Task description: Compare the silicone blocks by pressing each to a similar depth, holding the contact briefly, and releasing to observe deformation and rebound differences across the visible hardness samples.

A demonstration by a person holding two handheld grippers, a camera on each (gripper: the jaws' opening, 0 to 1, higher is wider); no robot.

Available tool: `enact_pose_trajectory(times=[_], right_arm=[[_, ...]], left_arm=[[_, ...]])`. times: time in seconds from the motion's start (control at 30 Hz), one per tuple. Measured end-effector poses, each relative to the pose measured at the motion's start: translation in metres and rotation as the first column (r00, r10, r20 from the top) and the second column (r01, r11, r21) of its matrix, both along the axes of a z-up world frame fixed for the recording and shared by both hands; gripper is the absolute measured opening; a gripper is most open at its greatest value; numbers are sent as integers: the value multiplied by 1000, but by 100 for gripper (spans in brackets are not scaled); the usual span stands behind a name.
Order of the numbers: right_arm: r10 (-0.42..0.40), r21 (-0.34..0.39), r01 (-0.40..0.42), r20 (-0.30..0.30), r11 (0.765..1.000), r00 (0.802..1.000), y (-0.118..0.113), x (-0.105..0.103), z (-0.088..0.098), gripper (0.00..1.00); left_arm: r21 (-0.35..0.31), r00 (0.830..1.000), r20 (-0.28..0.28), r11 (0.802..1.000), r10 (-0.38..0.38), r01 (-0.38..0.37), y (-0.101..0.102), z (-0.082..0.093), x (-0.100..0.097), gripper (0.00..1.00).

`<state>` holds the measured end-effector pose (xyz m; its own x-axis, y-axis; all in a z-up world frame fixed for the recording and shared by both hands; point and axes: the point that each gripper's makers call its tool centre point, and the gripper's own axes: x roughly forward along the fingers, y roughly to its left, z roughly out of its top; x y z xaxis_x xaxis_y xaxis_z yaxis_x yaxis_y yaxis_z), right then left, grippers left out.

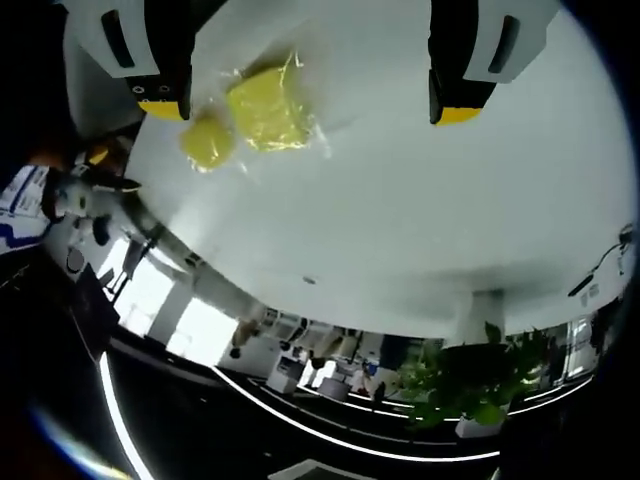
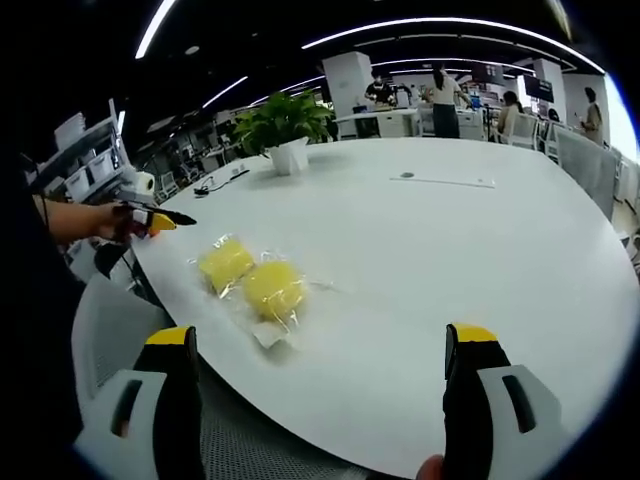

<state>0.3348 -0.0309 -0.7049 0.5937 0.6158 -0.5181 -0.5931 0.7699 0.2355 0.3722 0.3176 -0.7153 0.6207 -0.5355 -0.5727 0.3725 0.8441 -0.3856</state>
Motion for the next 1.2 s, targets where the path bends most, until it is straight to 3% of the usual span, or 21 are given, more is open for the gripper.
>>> enact_pose_trajectory(times=[0.13,0.37,0.47,0.57,0.8,0.93,1.0,1.1,1.2], right_arm=[[-2,0,2,-1,1000,1000,0,-1,0,96],[-9,5,9,-18,1000,1000,0,-5,-6,96],[-5,7,5,-20,1000,1000,3,-5,-6,96],[4,-4,-4,-13,1000,1000,4,-6,-5,96],[9,-3,-9,-19,1000,1000,4,-7,-6,96],[6,1,-6,-23,1000,1000,2,-8,-8,96],[6,4,-6,-27,1000,1000,2,-9,-9,96],[10,1,-10,-31,1000,999,1,-10,-11,96],[3,6,-3,-33,1000,999,0,-10,-10,96]], left_arm=[[1,998,-43,999,39,-39,4,-9,4,100],[-60,992,-97,994,80,-86,6,-22,19,100],[-61,992,-93,994,84,-90,8,-24,24,100],[-4,994,-90,998,58,-59,8,-28,25,100],[-77,989,-135,994,64,-74,-3,-34,29,99],[-84,988,-146,995,50,-63,-7,-38,31,88],[-131,982,-179,988,54,-78,-11,-41,32,84],[-175,974,-214,978,71,-110,-11,-44,35,67],[-198,970,-236,974,61,-109,-16,-46,35,58]])
